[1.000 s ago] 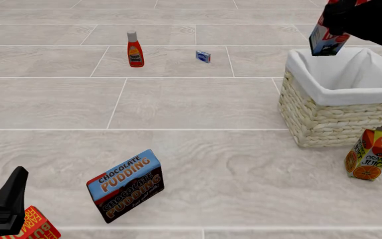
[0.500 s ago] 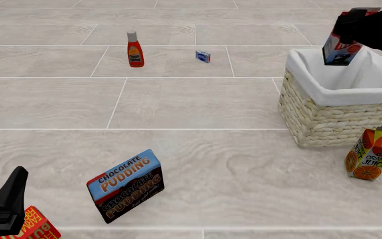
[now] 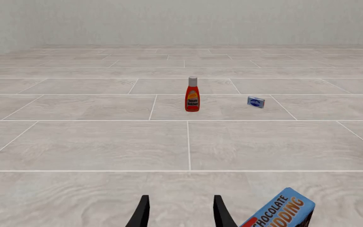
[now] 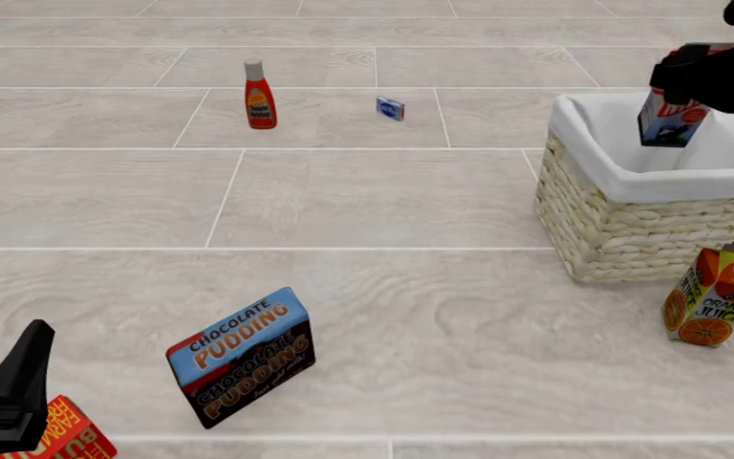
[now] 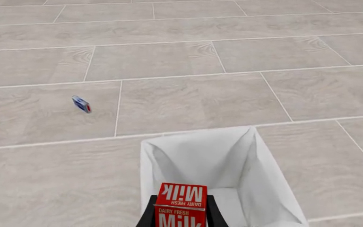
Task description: Pick the milk and place it in the basket.
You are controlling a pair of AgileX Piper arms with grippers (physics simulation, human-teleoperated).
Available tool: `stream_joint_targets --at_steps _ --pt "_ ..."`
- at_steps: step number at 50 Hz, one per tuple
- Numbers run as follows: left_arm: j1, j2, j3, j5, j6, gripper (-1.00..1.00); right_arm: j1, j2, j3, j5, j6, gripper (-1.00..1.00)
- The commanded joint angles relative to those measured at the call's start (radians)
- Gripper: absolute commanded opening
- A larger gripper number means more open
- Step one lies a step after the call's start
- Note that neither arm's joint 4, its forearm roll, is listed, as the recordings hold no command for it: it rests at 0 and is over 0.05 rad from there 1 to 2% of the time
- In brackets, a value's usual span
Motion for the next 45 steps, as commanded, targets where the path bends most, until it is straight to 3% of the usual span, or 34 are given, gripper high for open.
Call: stream_joint_targets --at_steps 1,45 --pt "0.000 0.000 0.000 0.000 0.000 1.00 -0.011 0.050 -0.043 -0.006 0.010 -1.00" --pt "0.000 0.000 0.000 0.000 0.000 1.00 -0.049 0.261 -0.097 -0.049 0.024 -1.00"
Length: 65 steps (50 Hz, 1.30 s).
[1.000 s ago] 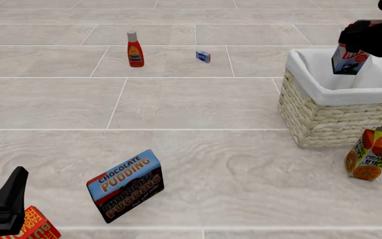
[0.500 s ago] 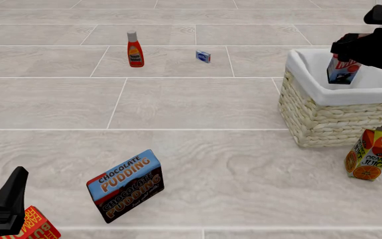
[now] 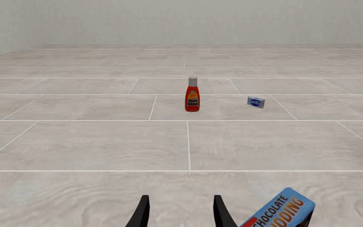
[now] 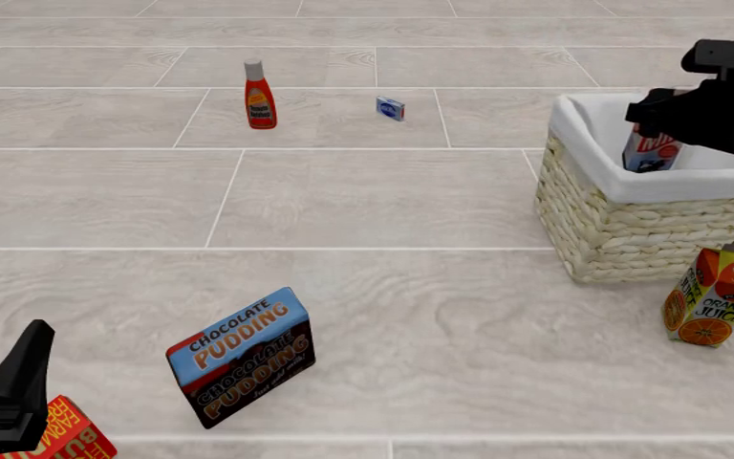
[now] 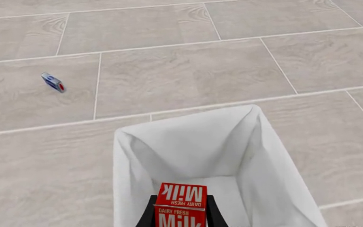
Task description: Pick the milk and place it in the basket.
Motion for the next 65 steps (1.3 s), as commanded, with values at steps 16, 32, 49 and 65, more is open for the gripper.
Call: stream_joint_targets --at_steps 16,32,49,65 --pt "0.000 0.000 0.000 0.000 0.000 1.00 -0.023 0.087 -0.063 -0.011 0.022 -1.00" --pt "0.000 0.000 0.000 0.000 0.000 1.00 -0.033 0.088 -0.058 -0.011 0.020 1.00" --pt "0.000 0.000 0.000 0.000 0.000 1.00 -0.032 0.049 -0.051 -0.001 0.016 1.00" --pt "0.000 0.000 0.000 0.000 0.000 1.00 -0.011 -0.101 0.004 0.006 0.010 1.00"
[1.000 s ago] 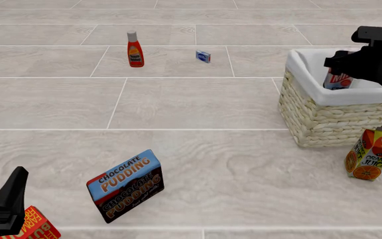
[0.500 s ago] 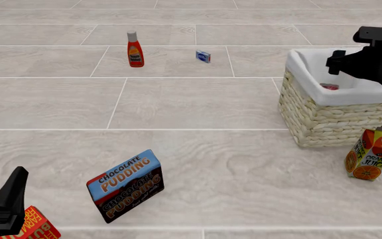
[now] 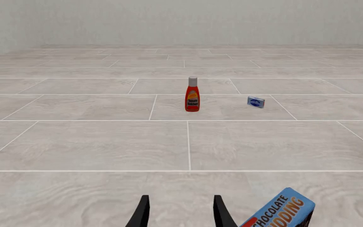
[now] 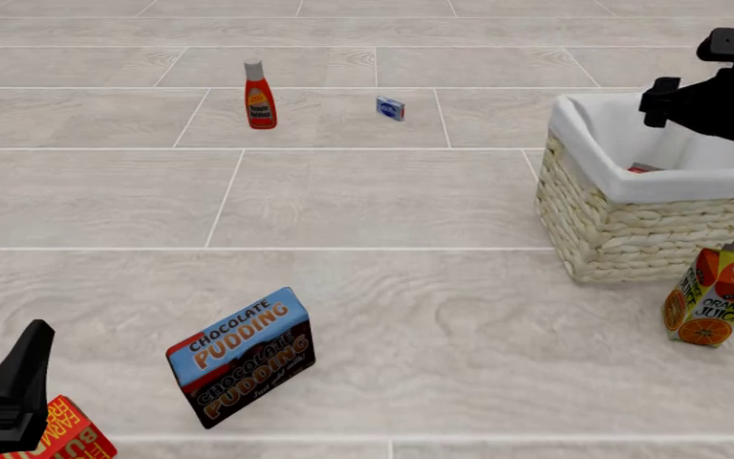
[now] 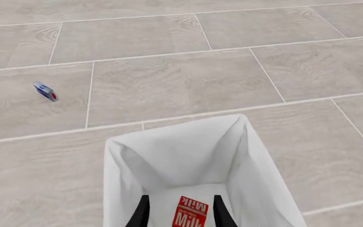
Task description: Pick the milk and place it in the basket.
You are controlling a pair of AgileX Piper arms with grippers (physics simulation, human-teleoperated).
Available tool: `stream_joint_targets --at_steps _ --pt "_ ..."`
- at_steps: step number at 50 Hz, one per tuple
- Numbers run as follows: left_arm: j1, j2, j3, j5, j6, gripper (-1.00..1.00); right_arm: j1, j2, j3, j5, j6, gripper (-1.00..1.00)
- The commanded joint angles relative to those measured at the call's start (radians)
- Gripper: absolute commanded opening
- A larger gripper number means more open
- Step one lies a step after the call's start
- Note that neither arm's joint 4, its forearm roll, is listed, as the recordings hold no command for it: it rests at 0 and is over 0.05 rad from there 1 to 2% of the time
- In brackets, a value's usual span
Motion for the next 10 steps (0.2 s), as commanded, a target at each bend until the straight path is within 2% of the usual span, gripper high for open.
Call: stream_joint_targets --at_steps 1,10 --pt "0.000 0.000 0.000 0.000 0.000 1.00 0.017 -0.113 0.040 0.006 -0.002 1.00" --pt "0.000 0.000 0.000 0.000 0.000 1.00 0.056 -0.239 0.101 -0.003 0.000 1.00"
